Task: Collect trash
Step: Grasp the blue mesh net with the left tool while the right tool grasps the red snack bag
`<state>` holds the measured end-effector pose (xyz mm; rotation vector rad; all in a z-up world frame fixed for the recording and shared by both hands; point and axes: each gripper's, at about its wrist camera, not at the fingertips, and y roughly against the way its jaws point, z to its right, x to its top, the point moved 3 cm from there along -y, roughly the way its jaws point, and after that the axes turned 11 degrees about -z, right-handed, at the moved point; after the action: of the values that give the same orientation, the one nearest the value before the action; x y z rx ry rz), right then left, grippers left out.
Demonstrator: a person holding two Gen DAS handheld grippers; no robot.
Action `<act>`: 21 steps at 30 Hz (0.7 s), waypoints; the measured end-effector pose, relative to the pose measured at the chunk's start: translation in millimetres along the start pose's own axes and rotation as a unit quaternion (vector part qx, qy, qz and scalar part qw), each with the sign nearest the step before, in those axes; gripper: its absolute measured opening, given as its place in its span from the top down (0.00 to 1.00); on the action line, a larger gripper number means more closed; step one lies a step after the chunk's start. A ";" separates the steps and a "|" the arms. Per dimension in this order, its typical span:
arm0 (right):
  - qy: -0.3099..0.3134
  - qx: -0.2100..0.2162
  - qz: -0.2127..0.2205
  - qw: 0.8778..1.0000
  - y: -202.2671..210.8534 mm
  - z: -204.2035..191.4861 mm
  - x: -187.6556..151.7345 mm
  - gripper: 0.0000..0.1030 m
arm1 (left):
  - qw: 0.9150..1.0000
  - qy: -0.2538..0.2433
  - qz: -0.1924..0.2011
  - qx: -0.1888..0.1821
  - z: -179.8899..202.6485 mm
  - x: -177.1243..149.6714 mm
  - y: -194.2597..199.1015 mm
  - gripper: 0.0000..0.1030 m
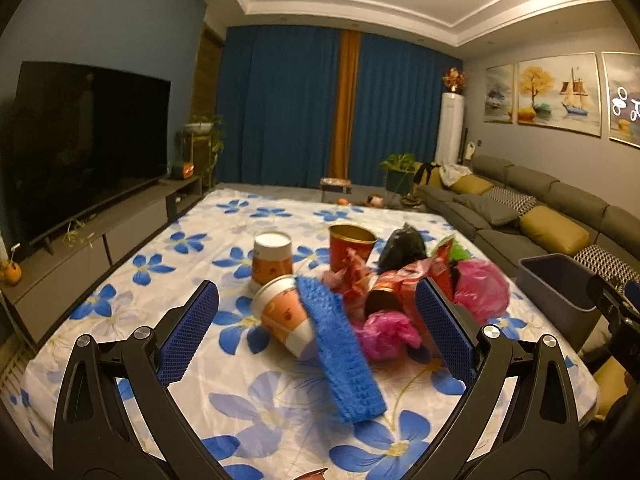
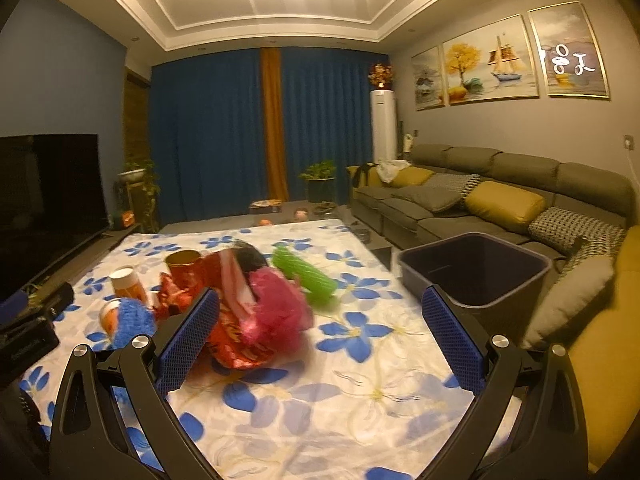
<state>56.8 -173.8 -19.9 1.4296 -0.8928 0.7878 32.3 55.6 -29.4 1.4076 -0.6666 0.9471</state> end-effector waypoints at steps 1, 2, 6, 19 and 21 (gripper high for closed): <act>0.004 0.007 -0.001 1.000 -3.4 -4.6 0.0 0.05 | 1.000 -0.002 -0.003 0.006 -2.2 -0.9 -2.4 0.06; 0.009 0.014 -0.002 1.000 -6.9 -9.4 -0.1 0.05 | 1.000 -0.004 -0.004 0.009 -4.0 -1.8 -4.1 0.06; 0.027 0.029 -0.006 0.999 -19.8 -25.7 -1.0 0.08 | 1.000 -0.005 -0.011 0.013 -9.8 -4.6 -12.2 0.09; 0.071 0.080 -0.055 0.993 -90.8 -76.1 1.3 0.29 | 0.999 0.034 -0.019 0.016 -45.3 -4.7 -36.3 0.24; 0.075 0.084 -0.061 0.992 -99.2 -80.8 2.7 0.34 | 0.999 0.034 -0.022 0.013 -47.9 -5.3 -39.6 0.24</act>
<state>148.7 -94.5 -60.2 1.5343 -0.6292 0.8830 56.5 105.2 -58.4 1.4006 -0.5720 0.9687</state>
